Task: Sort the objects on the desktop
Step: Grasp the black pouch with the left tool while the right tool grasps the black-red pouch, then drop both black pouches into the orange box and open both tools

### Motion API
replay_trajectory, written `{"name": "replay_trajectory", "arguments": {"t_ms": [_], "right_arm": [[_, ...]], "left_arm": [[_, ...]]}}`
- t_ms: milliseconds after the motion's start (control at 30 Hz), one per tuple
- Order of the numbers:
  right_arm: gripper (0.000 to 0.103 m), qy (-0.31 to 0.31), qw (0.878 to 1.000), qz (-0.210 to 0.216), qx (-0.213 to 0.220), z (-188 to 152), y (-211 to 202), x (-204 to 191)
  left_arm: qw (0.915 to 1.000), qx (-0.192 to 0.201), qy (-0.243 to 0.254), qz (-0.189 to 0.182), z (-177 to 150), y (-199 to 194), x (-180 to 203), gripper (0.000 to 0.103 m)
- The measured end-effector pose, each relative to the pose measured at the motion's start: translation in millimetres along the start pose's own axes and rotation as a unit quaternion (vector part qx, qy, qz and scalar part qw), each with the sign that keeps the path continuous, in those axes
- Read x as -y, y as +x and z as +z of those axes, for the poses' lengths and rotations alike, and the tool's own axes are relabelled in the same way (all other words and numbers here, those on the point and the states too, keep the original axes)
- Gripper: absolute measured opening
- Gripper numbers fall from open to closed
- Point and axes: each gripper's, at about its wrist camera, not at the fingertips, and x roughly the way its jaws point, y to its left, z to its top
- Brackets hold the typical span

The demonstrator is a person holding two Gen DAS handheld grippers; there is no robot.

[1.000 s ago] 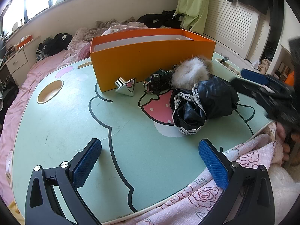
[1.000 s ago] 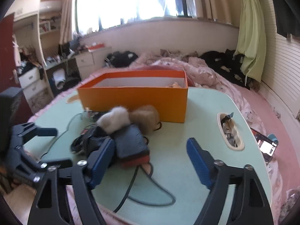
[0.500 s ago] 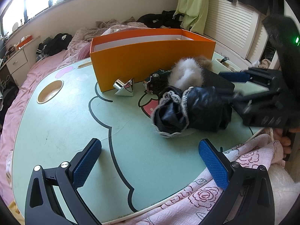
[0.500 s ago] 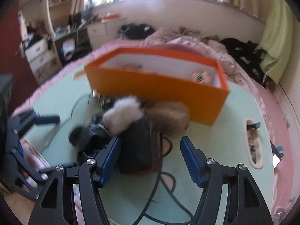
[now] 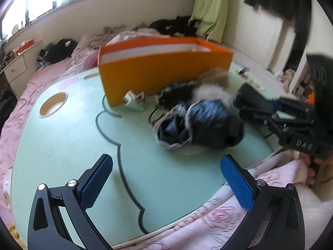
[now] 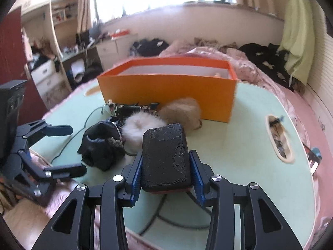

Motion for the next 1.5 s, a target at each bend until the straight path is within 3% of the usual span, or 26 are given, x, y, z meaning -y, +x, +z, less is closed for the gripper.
{"name": "replay_trajectory", "arguments": {"t_ms": [167, 300, 333, 367, 467, 533, 733, 900, 1000, 1067, 1133, 1200, 1233, 1300, 1367, 1500], "right_arm": [[0.041, 0.028, 1.0, 0.0, 0.008, -2.1, -8.5, 11.5], [0.041, 0.03, 1.0, 0.0, 0.009, -2.9, -9.7, 11.6], [0.041, 0.03, 1.0, 0.0, 0.009, -2.5, -9.7, 12.0], [0.041, 0.029, 1.0, 0.0, 0.009, -2.6, -9.5, 12.0], [0.041, 0.031, 0.999, 0.0, 0.008, -3.9, -9.0, 12.7], [0.041, 0.034, 0.999, 0.0, 0.009, -3.4, -9.5, 12.9], [0.041, 0.039, 0.999, 0.014, 0.032, 20.0, -19.8, 16.4], [0.041, 0.024, 0.998, -0.024, 0.053, 78.9, -10.7, 17.2], [0.041, 0.039, 0.998, -0.026, 0.046, 110.5, 11.9, 25.9], [0.041, 0.042, 0.998, -0.039, 0.03, 122.2, 32.7, 29.4], [0.042, 0.045, 0.998, -0.045, 0.016, 126.2, 48.6, 33.3], [0.059, 0.059, 0.997, -0.055, 0.008, 126.6, 57.0, 41.4], [0.062, 0.068, 0.996, -0.054, 0.011, 126.1, 55.9, 45.8], [0.07, 0.083, 0.995, -0.04, 0.027, 120.3, 44.3, 52.0], [0.075, 0.087, 0.994, -0.046, 0.044, 115.5, 31.0, 57.6], [0.077, 0.091, 0.994, -0.043, 0.053, 97.9, 10.6, 58.3]], "left_arm": [[0.999, -0.004, -0.008, -0.043, 28.1, 8.3, 7.7, 0.103], [0.9987, -0.02, -0.005, -0.046, 44.2, 27.3, 11.4, 0.101], [0.9985, -0.027, -0.005, -0.048, 42.6, 30.4, 11.8, 0.089], [0.9978, -0.035, -0.006, -0.055, 42.0, 34.6, 11.2, 0.069], [0.997, -0.031, -0.007, -0.07, 35.2, 30.6, 6.0, 0.049], [0.9966, -0.024, -0.014, -0.078, 30.8, 23.2, 2.5, 0.047], [0.9959, 0.023, -0.027, -0.083, 52.1, -6.8, -5.5, 0.047], [0.9956, 0.065, -0.026, -0.063, 103.3, -14.1, -11.1, 0.047], [0.996, 0.063, -0.035, -0.053, 130.7, 3.4, -16.5, 0.047], [0.9968, 0.048, -0.044, -0.047, 142.1, 21.7, -20.6, 0.053], [0.9972, 0.024, -0.057, -0.041, 148.7, 44.5, -25.8, 0.061], [0.9968, 0.013, -0.068, -0.039, 147.6, 56.2, -30.3, 0.062], [0.9966, 0.011, -0.073, -0.038, 145.5, 58.4, -32.2, 0.062], [0.9962, 0.016, -0.078, -0.037, 139.1, 54.8, -35.1, 0.063], [0.996, 0.029, -0.078, -0.034, 133.4, 45.5, -36.9, 0.072], [0.9951, 0.057, -0.08, -0.012, 120.1, 22.1, -44.3, 0.08]]}}
